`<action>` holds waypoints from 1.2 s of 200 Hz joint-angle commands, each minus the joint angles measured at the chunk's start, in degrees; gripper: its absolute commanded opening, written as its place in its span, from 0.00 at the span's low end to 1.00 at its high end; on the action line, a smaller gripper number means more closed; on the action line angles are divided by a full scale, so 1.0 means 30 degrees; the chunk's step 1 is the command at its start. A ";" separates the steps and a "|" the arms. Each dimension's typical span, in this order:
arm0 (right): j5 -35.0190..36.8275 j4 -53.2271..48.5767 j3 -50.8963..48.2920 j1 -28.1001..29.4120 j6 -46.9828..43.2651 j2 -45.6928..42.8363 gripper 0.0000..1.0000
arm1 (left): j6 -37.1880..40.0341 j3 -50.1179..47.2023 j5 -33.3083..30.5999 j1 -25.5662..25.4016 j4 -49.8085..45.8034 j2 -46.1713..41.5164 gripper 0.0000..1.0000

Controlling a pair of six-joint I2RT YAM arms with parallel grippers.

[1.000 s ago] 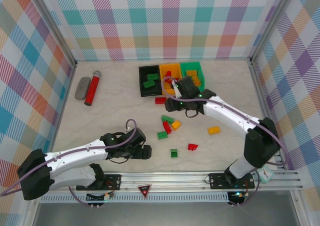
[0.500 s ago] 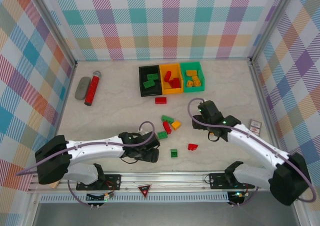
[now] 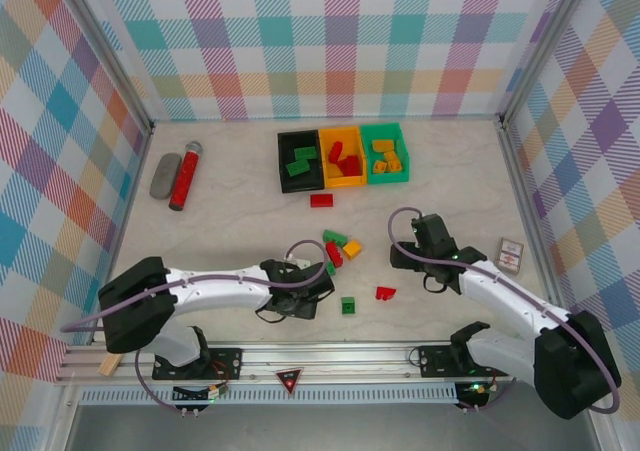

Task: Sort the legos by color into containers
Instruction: Pick up the lego from the middle-left of the table.

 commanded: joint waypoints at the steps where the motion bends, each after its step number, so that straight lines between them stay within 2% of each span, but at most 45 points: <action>1: -0.0691 0.0782 0.0408 -0.0044 -0.0088 0.0274 0.76 | -0.0030 0.0489 -0.0259 -0.0171 -0.0386 0.0921 0.63; 14: -0.0694 0.0879 0.0348 -0.0043 -0.0056 0.0217 0.76 | 0.0042 0.0590 -0.0231 -0.0169 -0.0389 0.1323 0.58; 31: -0.0694 0.0900 0.0305 -0.0044 -0.0029 0.0152 0.76 | 0.0060 0.0882 -0.0504 -0.0171 -0.0792 0.1633 0.56; 57: -0.0530 0.0928 0.0257 -0.0045 0.0013 0.0187 0.76 | 0.0114 0.1116 -0.1115 -0.0171 -0.0815 0.1112 0.44; 77: -0.0402 0.0915 0.0270 -0.0030 0.0112 0.0157 0.76 | 0.0321 0.1253 -0.1162 -0.0171 -0.0457 0.0757 0.43; 90: -0.0343 0.0902 0.0224 -0.0059 0.0119 0.0142 0.76 | 0.0465 0.1452 -0.1247 -0.0189 -0.0546 0.0878 0.30; 107: -0.0291 0.0933 0.0243 -0.0045 0.0173 0.0157 0.76 | 0.0481 0.1680 -0.1493 -0.0170 -0.0909 0.1317 0.29; 127: -0.0284 0.0919 0.0264 -0.0044 0.0197 0.0222 0.76 | 0.0252 0.1895 -0.1490 -0.0171 -0.1024 0.1764 0.21; 152: -0.0283 0.0920 0.0260 -0.0059 0.0206 0.0247 0.76 | 0.0136 0.1931 -0.1050 -0.0178 -0.0114 0.1803 0.21; 174: -0.0255 0.0928 0.0275 -0.0043 0.0206 0.0216 0.76 | 0.0540 0.3029 -0.1839 0.0014 -0.0549 0.2131 0.18; 209: -0.0247 0.0974 0.0305 -0.0040 0.0206 0.0362 0.76 | 0.3395 0.6751 -0.2825 0.1943 -0.2150 0.3595 0.15; 240: -0.0255 0.0919 0.0252 -0.0045 0.0193 0.0224 0.76 | 0.5946 1.0060 -0.1787 0.4857 -0.2641 0.5097 0.15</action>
